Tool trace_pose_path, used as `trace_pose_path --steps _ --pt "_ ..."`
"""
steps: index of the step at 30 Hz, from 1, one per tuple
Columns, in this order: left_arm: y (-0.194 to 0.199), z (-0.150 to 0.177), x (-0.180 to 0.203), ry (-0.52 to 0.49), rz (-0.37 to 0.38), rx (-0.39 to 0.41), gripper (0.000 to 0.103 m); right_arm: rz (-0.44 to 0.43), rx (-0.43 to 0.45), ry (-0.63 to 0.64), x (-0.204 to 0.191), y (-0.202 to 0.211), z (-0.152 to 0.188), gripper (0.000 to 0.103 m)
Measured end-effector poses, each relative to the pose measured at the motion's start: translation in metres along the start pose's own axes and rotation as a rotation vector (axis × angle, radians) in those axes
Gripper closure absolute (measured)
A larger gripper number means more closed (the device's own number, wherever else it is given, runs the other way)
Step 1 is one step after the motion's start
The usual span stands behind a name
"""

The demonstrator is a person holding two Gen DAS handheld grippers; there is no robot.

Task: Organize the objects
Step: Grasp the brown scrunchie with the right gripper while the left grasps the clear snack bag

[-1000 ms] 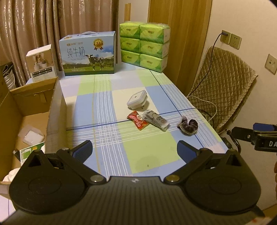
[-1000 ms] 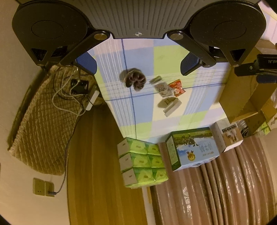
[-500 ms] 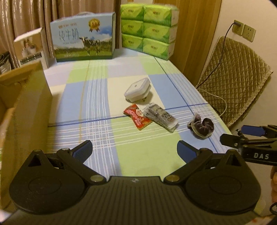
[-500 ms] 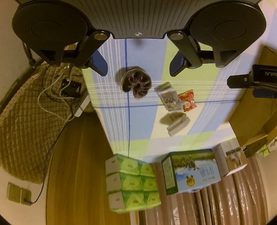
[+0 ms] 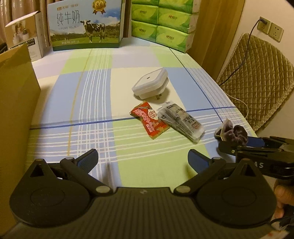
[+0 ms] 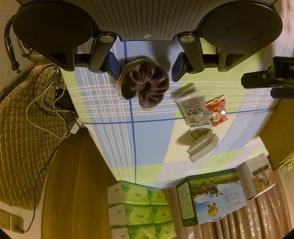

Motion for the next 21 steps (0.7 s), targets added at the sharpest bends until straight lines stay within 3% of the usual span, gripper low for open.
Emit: trace_pose_path --steps 3,5,8,12,17,21 --pt "-0.007 -0.003 0.003 -0.001 0.006 0.006 0.001 0.01 0.019 -0.001 0.001 -0.004 -0.004 0.055" --pt "-0.011 -0.006 0.005 0.003 0.012 0.01 0.001 0.015 0.026 -0.003 0.002 -0.005 -0.006 0.067" --pt "-0.016 -0.011 0.011 0.003 0.024 0.021 0.001 0.01 0.038 -0.007 0.005 -0.004 -0.009 0.074" --pt "-0.026 -0.018 0.025 -0.01 0.043 0.039 0.004 0.016 0.05 -0.01 0.011 0.001 -0.01 0.078" --pt "-0.042 -0.025 0.044 0.015 0.104 0.025 0.025 0.029 0.049 -0.013 0.02 0.005 -0.009 0.078" --pt "-0.056 -0.028 0.055 0.029 0.114 0.009 0.031 0.032 0.045 -0.014 0.024 0.007 -0.009 0.078"
Point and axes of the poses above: each gripper's, at about its wrist camera, not at the fingertips, and y roughly against the way its jaws point, x to its right, z to its underside, the point moved 8 cm from there along -y, roughly the way its jaws point, and after that the axes turned 2 degrees about -y, right-handed, at the moved point
